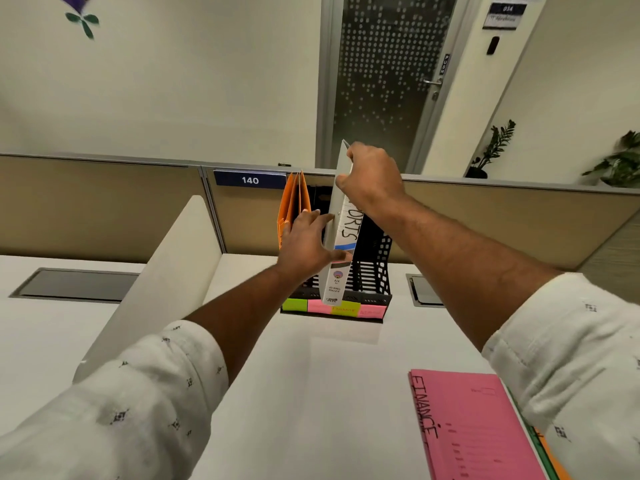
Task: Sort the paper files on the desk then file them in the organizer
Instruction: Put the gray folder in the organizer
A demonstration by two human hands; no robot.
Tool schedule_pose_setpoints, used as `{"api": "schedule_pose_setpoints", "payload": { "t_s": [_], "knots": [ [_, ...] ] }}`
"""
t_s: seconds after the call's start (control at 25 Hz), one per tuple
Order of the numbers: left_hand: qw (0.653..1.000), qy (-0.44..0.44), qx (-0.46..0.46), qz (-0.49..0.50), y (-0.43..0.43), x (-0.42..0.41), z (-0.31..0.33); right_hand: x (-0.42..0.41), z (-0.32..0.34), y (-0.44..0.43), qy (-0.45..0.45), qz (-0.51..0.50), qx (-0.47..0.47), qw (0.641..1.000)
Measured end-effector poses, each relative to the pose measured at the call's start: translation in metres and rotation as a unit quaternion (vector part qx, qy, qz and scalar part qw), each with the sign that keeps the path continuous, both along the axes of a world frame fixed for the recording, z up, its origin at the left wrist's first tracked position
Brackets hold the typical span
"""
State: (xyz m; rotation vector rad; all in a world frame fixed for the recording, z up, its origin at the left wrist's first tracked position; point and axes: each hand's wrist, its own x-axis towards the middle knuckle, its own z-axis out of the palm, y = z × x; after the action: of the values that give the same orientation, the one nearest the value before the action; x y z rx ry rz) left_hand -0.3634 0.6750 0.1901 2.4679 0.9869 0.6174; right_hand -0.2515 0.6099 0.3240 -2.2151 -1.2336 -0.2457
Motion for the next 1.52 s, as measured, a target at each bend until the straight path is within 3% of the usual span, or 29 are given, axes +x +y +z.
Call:
{"api": "schedule_pose_setpoints", "payload": {
  "t_s": [0.16,0.64,1.52],
  "knots": [
    [0.997,0.058,0.056,-0.005,0.026,0.012,-0.008,0.009,-0.024,0.021,0.008,0.005,0.010,1.000],
    [0.985,0.100,0.134,0.050,0.053,0.033,-0.032,0.015,-0.079,0.054,0.002,0.047,0.007,0.999],
    [0.972,0.154,0.159,0.083,0.053,0.032,-0.050,0.015,-0.109,0.044,-0.027,0.085,-0.084,0.992]
  ]
}}
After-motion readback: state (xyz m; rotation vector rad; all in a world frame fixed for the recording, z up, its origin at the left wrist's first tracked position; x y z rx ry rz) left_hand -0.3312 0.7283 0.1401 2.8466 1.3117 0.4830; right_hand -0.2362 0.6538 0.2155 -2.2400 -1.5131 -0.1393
